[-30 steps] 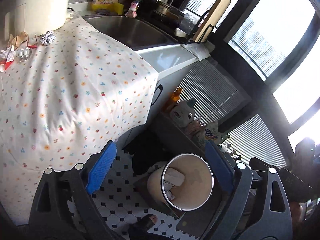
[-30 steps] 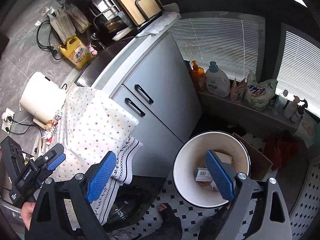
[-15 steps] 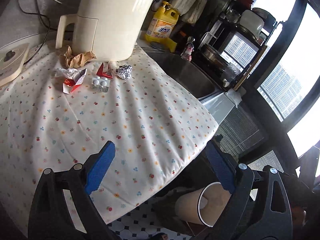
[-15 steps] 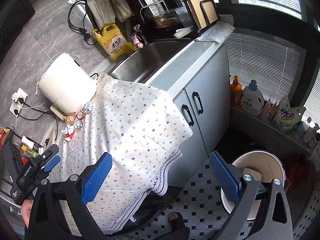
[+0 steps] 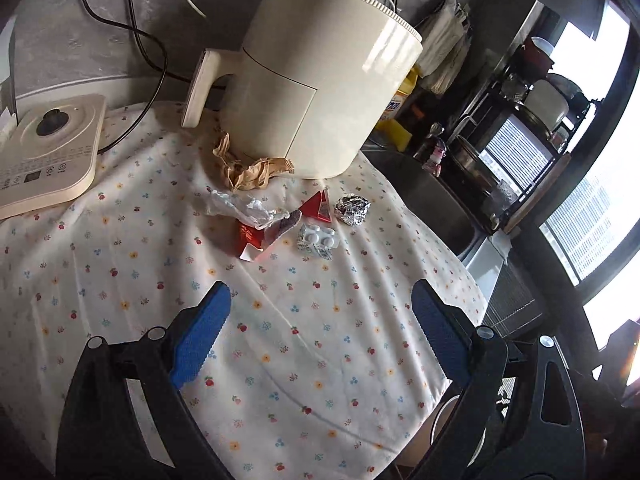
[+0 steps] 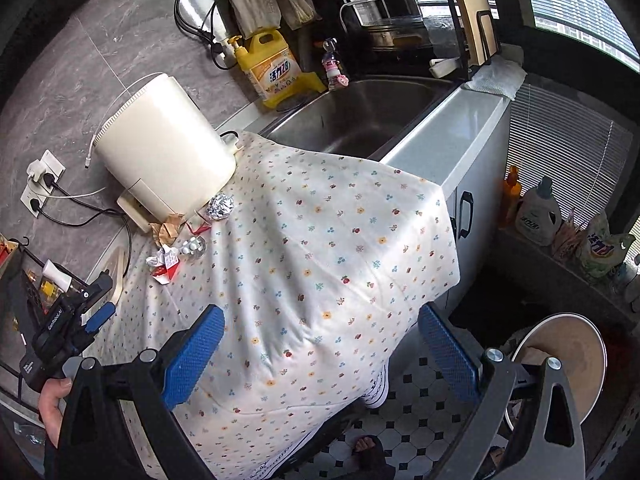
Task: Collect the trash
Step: 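Grasp the clear plastic wrapper with the left gripper while the right gripper grasps the white pill blister pack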
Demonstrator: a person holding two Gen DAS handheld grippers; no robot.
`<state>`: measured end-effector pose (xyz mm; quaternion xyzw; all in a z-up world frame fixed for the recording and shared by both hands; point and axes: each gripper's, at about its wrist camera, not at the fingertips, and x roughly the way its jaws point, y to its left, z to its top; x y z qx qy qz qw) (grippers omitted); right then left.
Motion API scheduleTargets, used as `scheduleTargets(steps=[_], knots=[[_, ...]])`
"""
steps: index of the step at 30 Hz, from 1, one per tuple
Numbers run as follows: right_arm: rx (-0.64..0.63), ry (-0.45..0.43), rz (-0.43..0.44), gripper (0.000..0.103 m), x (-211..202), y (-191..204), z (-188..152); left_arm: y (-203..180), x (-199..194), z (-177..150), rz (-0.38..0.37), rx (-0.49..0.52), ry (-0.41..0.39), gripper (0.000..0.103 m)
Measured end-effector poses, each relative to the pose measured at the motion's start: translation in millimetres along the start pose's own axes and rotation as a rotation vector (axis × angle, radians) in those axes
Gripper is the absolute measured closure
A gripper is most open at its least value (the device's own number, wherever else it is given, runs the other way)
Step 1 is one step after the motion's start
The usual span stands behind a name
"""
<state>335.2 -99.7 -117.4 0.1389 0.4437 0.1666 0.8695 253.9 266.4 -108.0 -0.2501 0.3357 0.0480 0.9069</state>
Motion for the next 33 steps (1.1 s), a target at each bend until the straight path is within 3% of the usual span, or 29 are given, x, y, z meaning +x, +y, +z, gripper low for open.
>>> scheduleTargets(steps=[5, 18, 29, 33], knots=[[-0.032, -0.028, 0.004, 0.008, 16.7, 32.1, 0.2, 28.1, 7.1, 19.3, -0.002, 0.005, 0.004, 0.019], [-0.109, -0.034, -0.02, 0.017, 56.6, 89.6, 6.3, 70.4, 57.9, 53.5, 0.009, -0.009, 0.087, 0.054], [-0.097, -0.025, -0.06, 0.017, 65.6, 93.5, 6.2, 91.0, 113.4, 61.1, 0.045, -0.005, 0.158, 0.065], [-0.121, -0.015, -0.054, 0.017, 76.6, 103.3, 8.1, 88.9, 119.4, 60.6, 0.064, 0.022, 0.176, 0.095]])
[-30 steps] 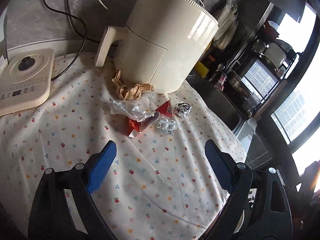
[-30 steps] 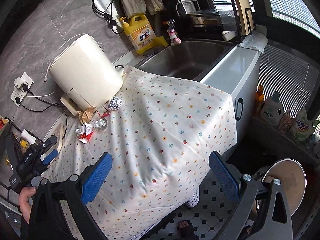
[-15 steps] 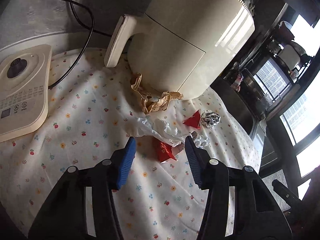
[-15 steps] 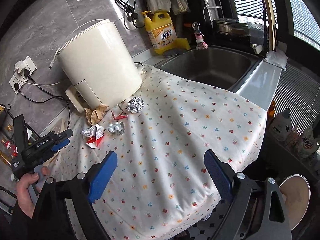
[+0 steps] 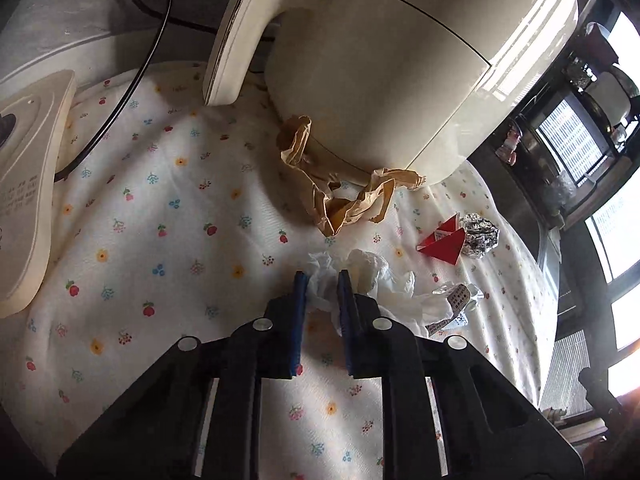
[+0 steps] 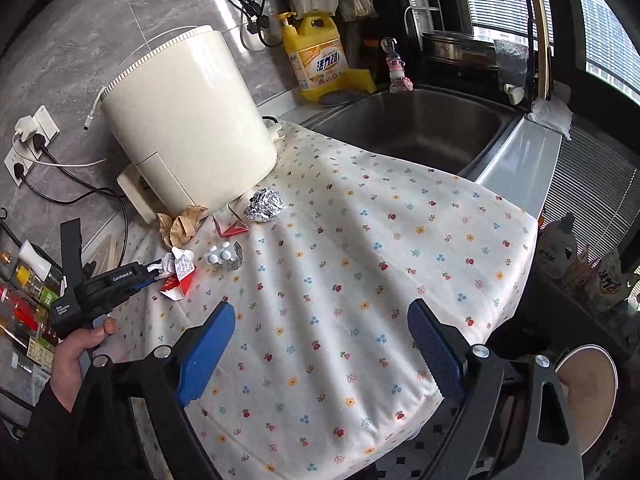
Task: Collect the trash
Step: 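Grasp the clear plastic wrapper with the left gripper while the right gripper grasps the white pill blister pack, then carry both items over the white bin and open both grippers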
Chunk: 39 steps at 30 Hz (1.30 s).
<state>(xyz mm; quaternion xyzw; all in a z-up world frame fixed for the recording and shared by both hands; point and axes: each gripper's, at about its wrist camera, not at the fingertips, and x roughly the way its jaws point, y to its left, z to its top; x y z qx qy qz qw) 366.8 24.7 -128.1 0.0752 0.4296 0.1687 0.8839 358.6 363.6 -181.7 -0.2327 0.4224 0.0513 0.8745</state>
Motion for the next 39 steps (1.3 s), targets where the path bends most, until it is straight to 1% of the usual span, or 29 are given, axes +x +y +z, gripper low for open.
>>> scheduleTargets(steps=[1, 3, 5, 9, 13, 18, 20, 23, 25, 26, 27, 28, 29, 31, 34, 39], knots=[[-0.011, 0.003, 0.005, 0.019, 4.1, 4.0, 1.7, 1.8, -2.8, -0.1, 0.007, -0.007, -0.01, 0.097], [-0.024, 0.024, 0.031, 0.028, 14.9, 12.1, 5.4, 8.0, -10.5, 0.8, -0.003, -0.041, -0.032, 0.098], [-0.042, 0.039, 0.047, 0.031, 25.8, 23.4, 9.9, 12.8, -20.9, 0.4, -0.005, -0.051, -0.05, 0.098], [-0.103, 0.052, 0.066, 0.032, 46.3, 49.7, 18.5, 23.0, -43.1, -3.6, -0.008, -0.062, -0.077, 0.098], [-0.14, 0.081, 0.084, 0.035, 71.3, 71.2, 26.5, 41.8, -64.6, -11.5, -0.004, -0.12, -0.098, 0.098], [-0.197, 0.111, 0.097, 0.036, 102.2, 98.7, 31.6, 63.5, -93.4, -25.5, 0.026, -0.155, -0.126, 0.098], [-0.221, 0.124, 0.092, 0.036, 114.9, 108.2, 31.5, 71.8, -102.8, -30.2, 0.044, -0.171, -0.136, 0.098], [-0.274, 0.125, 0.044, 0.037, 130.4, 120.4, 29.1, 82.2, -112.1, -36.2, 0.065, -0.193, -0.141, 0.098], [-0.28, 0.139, 0.048, 0.037, 139.6, 123.4, 27.6, 85.5, -116.8, -38.6, 0.078, -0.194, -0.143, 0.098], [-0.285, 0.148, 0.05, 0.038, 144.1, 123.1, 27.1, 86.1, -118.3, -39.5, 0.083, -0.193, -0.144, 0.098], [-0.292, 0.155, 0.047, 0.059, 147.3, 123.0, 26.4, 85.9, -119.1, -40.0, 0.086, -0.192, -0.145, 0.098], [-0.291, 0.171, 0.044, 0.062, 149.1, 121.2, 26.2, 84.0, -119.4, -40.6, 0.089, -0.191, -0.146, 0.098], [-0.273, 0.162, 0.05, 0.064, 145.7, 117.7, 26.5, 81.9, -119.8, -41.0, 0.089, -0.188, -0.147, 0.098], [-0.247, 0.148, 0.076, 0.064, 134.5, 110.4, 25.6, 74.8, -119.5, -41.0, 0.086, -0.174, -0.149, 0.098], [-0.242, 0.138, 0.099, 0.064, 116.1, 96.7, 20.6, 57.0, -115.6, -38.4, 0.072, -0.142, -0.147, 0.098], [-0.188, 0.109, 0.116, 0.064, 80.3, 59.0, 18.6, 14.1, -104.2, -35.5, 0.025, -0.086, -0.138, 0.098]])
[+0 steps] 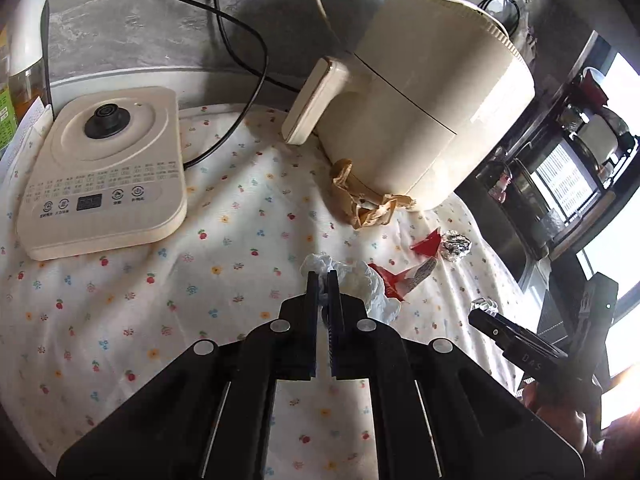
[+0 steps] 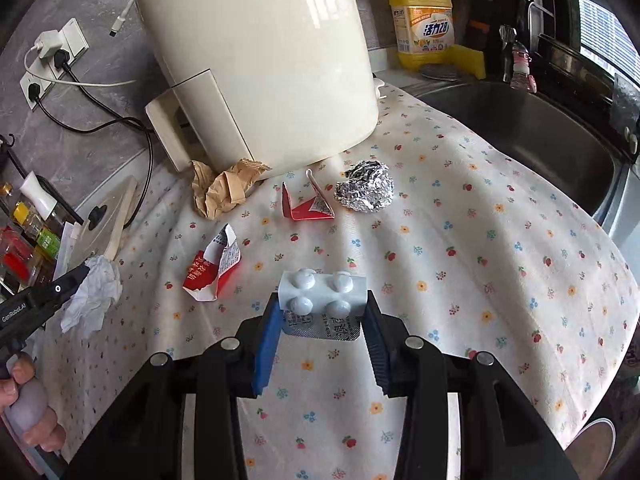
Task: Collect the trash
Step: 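Carry both items over the white bin and open both grippers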
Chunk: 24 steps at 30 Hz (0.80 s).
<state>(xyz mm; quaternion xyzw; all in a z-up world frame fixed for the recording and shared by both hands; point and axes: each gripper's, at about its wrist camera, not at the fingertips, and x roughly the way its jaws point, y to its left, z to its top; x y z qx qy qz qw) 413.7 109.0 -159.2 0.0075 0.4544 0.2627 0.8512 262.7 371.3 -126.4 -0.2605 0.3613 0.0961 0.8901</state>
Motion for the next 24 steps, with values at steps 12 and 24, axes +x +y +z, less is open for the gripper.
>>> scheduleTargets(steps=[12, 24], knots=[[0.165, -0.086, -0.154, 0.064, -107.3, -127.8, -47.7, -143.2, 37.3, -35.6, -0.16, 0.18, 0.088, 0.098], [0.352, -0.078, -0.288, 0.063, -194.0, -257.5, -129.2, -280.0, 58.4, -115.9, -0.305, 0.306, 0.213, 0.098]])
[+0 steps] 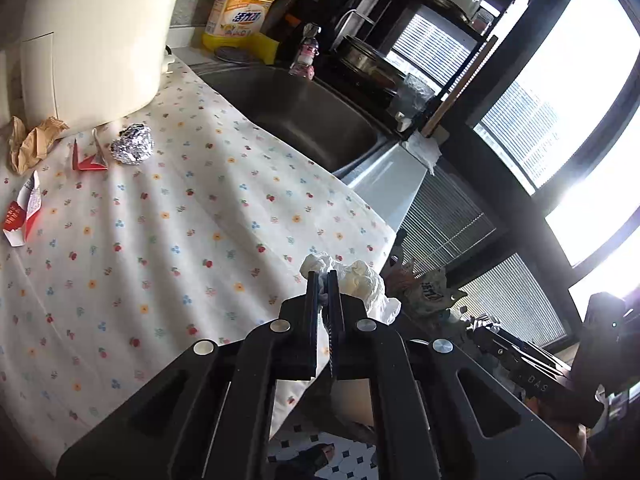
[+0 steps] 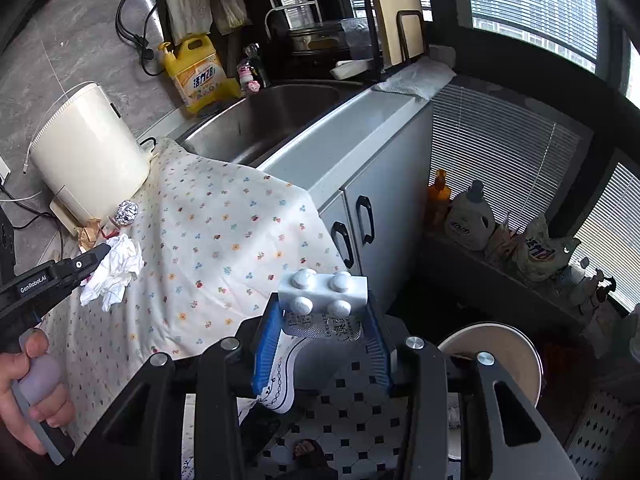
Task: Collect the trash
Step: 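Carry both items over the white bin and open both grippers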
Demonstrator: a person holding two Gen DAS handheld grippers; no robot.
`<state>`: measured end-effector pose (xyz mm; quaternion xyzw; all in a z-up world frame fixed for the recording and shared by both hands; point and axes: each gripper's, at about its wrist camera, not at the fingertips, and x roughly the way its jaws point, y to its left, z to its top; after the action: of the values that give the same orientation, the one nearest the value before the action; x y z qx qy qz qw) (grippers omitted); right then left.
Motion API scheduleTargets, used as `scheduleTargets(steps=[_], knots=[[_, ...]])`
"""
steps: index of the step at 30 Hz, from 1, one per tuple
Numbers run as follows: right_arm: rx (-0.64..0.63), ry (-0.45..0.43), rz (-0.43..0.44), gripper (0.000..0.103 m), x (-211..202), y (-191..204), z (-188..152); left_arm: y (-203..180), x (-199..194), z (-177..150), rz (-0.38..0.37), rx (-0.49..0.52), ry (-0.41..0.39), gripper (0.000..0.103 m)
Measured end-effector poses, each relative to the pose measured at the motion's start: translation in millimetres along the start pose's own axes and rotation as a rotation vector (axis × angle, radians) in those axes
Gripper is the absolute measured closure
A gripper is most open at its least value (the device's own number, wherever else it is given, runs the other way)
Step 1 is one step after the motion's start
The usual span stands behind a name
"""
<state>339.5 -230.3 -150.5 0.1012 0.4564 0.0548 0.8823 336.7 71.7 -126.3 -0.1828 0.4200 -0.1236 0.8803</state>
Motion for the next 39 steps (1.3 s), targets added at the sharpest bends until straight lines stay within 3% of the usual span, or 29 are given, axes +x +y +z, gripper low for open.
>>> scheduleTargets(steps=[9, 16, 18, 21, 28, 36, 38, 39], knots=[[0.116, 0.033, -0.075, 0.063, -18.6, -104.1, -30.5, -91.7, 48.2, -34.3, -0.074, 0.092, 0.097, 0.098], [0.155, 0.097, -0.095, 0.061, -21.4, -167.0, -54.1, -141.7, 82.2, -66.5, -0.108, 0.108, 0.153, 0.098], [0.156, 0.113, -0.093, 0.047, -21.1, -180.0, -57.3, -152.4, 92.8, -75.5, -0.113, 0.108, 0.168, 0.098], [0.151, 0.103, -0.116, 0.035, -28.0, -198.9, -61.0, -167.7, 107.6, -89.0, -0.118, 0.105, 0.189, 0.098], [0.18, 0.107, -0.157, 0.032, -38.8, -250.3, -67.8, -198.1, 144.5, -119.9, -0.124, 0.1, 0.248, 0.098], [0.217, 0.098, -0.173, 0.032, -50.6, -282.3, -79.9, -230.0, 177.2, -147.3, -0.151, 0.121, 0.328, 0.098], [0.228, 0.094, -0.173, 0.031, -52.9, -287.5, -82.1, -238.5, 183.8, -152.7, -0.178, 0.135, 0.361, 0.09], [0.233, 0.093, -0.173, 0.031, -53.6, -289.0, -82.8, -241.3, 185.5, -154.4, -0.186, 0.139, 0.372, 0.071]])
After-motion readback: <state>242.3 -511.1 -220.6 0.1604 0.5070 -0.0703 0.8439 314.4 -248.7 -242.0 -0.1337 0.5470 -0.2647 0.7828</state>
